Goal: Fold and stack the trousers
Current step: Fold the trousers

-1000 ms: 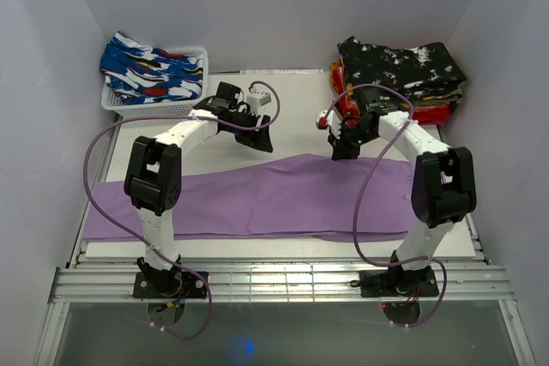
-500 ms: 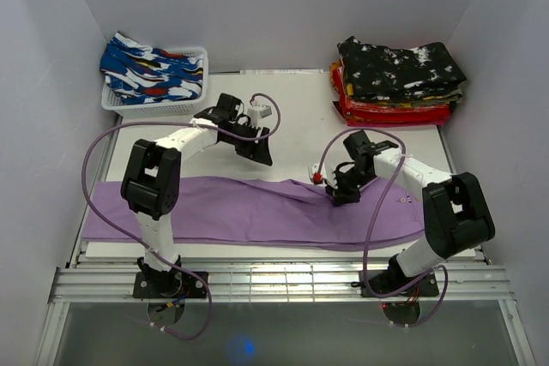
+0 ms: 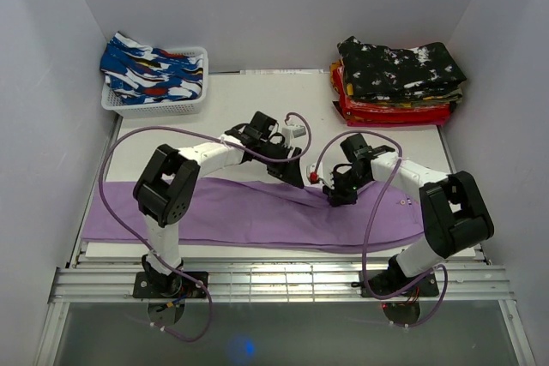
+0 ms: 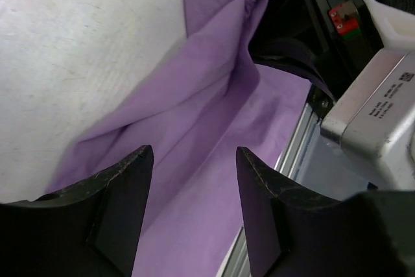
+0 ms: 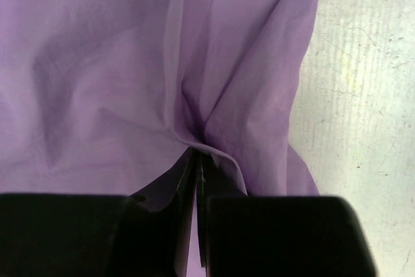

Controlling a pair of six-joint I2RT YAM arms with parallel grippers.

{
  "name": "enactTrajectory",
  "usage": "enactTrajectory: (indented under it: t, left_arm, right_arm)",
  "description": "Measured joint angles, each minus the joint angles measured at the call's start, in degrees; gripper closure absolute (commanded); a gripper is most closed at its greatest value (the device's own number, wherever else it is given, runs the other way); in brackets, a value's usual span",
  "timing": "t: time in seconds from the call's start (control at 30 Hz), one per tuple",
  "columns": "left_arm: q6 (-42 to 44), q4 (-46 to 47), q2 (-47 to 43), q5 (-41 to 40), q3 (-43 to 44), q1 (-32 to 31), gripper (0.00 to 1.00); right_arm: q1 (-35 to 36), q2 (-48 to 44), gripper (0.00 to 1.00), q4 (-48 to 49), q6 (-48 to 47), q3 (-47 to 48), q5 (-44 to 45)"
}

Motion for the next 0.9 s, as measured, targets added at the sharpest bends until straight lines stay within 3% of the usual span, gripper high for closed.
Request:
enactTrajectory:
  t: [0.07, 0.27, 0.43, 0.57, 0.77, 0.9]
  left_arm:
    - [-3.17, 1.68, 0.02, 0.72, -1.38, -1.27, 0.37]
    - [-12.63, 8.5, 1.31, 3.06, -2.34, -3.21, 0.32]
    - [-18.56, 13.05, 4.02, 4.24, -2.08, -4.17, 0.31]
    - [-21.81, 15.34, 7.37, 4.61, 0.17, -4.74, 0.31]
    - [-25.24, 17.94, 13.46, 5.07, 5.38, -5.4, 0.29]
    - [-29.03, 21.7, 16.24, 6.86, 7.76, -5.53, 0.3]
  right_arm:
    - [0.0, -0.04, 0.87, 0.9, 1.49, 0.0, 0.24]
    - [-0.59, -1.66, 0.64, 2.6, 6.03, 0.0, 0.81]
    - [-5.84, -8.07, 0.6, 3.13, 8.35, 0.0, 1.14]
    - [-15.93, -10.36, 0.57, -0.11, 6.73, 0.96, 1.14]
    - [-37.44, -7.65, 0.37, -10.62, -0.22, 4.59, 2.62]
    - [-49.05, -4.37, 0.33, -18.05, -4.92, 9.09, 3.48]
